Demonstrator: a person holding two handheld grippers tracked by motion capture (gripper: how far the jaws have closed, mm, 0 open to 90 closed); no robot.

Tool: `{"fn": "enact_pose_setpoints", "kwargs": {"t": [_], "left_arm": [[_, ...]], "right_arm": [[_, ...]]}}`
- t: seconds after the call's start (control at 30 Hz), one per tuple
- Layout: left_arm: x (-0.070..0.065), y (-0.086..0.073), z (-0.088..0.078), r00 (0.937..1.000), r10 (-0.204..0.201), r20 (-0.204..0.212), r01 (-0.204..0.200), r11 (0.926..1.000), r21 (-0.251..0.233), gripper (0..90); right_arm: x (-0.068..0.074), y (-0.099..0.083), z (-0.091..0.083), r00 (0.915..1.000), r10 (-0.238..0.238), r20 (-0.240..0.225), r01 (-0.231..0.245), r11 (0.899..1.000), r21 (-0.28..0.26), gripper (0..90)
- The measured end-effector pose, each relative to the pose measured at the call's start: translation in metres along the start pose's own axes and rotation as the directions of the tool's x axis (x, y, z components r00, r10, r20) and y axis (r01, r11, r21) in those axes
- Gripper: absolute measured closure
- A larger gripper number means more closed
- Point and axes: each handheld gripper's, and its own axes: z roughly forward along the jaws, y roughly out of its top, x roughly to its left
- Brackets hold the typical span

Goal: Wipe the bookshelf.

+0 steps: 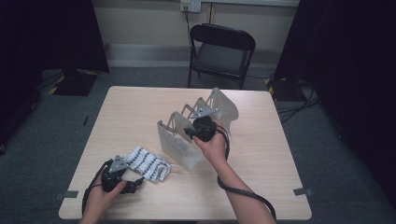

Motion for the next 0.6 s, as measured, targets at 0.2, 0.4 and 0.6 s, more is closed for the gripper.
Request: {"fn": "enact_pose_setpoints", "kwargs": {"t": [0.2,0.4,0.6], "left_arm": [[0.000,0.000,0.000,1.0000,0.002,0.002,-0.002,1.0000,0.002,10.8],[0.000,0.000,0.000,1.0000,0.008,0.002,-0.008,1.0000,0.006,10.5],[0.000,0.000,0.000,1.0000,0.008,0.002,-0.008,1.0000,0.005,10.5]], "right_arm": [[0.000,0.010,0.011,0.9996,0.022,-0.017,-0.022,1.000,0.019,88.5],[0.001,0.010,0.007,0.9998,-0.010,-0.016,0.010,1.000,0.003,89.8],[0.001,0.006,-0.002,0.9988,-0.046,-0.015,0.046,0.999,-0.002,89.9]]}}
